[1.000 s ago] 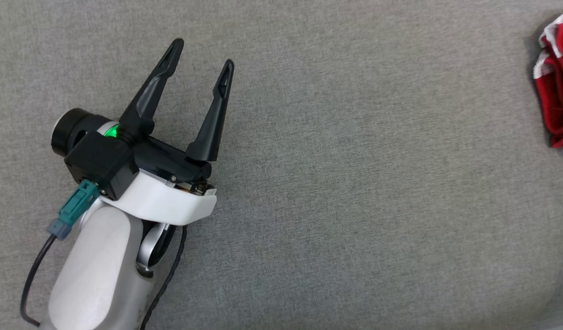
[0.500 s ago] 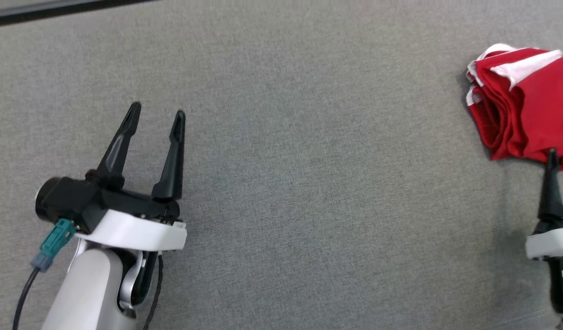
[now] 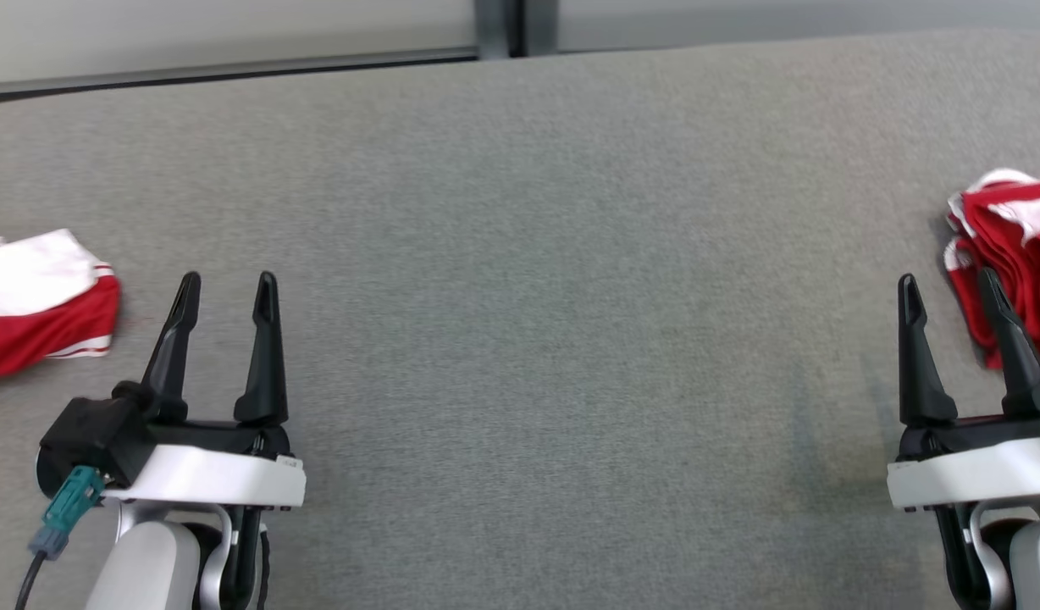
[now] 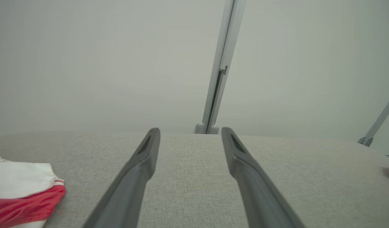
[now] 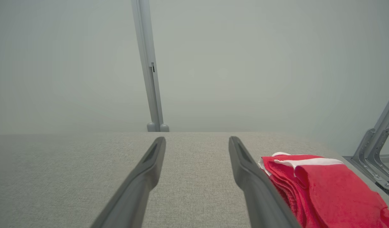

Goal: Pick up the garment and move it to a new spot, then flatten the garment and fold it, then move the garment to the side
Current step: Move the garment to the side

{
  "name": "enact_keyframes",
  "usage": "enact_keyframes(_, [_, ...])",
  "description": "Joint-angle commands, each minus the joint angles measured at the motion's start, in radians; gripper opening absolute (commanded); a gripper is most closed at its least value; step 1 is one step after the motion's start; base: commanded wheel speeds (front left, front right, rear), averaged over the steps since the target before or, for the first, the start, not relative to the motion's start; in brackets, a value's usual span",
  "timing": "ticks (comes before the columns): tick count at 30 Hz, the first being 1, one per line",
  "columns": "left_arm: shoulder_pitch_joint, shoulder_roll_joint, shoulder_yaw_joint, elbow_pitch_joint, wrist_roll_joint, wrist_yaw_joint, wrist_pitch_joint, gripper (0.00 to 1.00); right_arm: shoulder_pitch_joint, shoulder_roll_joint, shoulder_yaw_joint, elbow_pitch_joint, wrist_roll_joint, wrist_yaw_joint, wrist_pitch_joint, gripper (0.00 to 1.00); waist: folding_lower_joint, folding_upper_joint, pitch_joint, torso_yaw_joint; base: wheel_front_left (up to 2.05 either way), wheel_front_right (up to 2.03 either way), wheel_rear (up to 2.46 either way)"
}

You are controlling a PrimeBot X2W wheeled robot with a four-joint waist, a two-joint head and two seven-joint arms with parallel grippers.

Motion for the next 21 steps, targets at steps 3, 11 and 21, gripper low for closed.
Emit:
enact_keyframes(3, [0.033,0.004,0.017,0.012,-0.011,0.008,-0.009,1.0,0.041,0.001,0.001,-0.036,-0.008,-0.002,0.029,1.0,0.0,0.0,-0.064,0.066,0.0,0.0,0.0])
enact_keyframes(11, [0.121,0.007,0.0,0.05,-0.005,0.015,-0.005,1.0,0.164,0.009,0.002,-0.09,0.002,-0.002,0.083,1.0,0.0,0.0,-0.193,0.091,0.0,0.0,0.0])
enact_keyframes(21, [0.194,0.02,-0.024,0.056,-0.001,0.025,0.026,1.0,0.287,0.015,-0.002,-0.153,0.018,-0.002,0.137,1.0,0.0,0.0,-0.297,0.088,0.0,0.0,0.0])
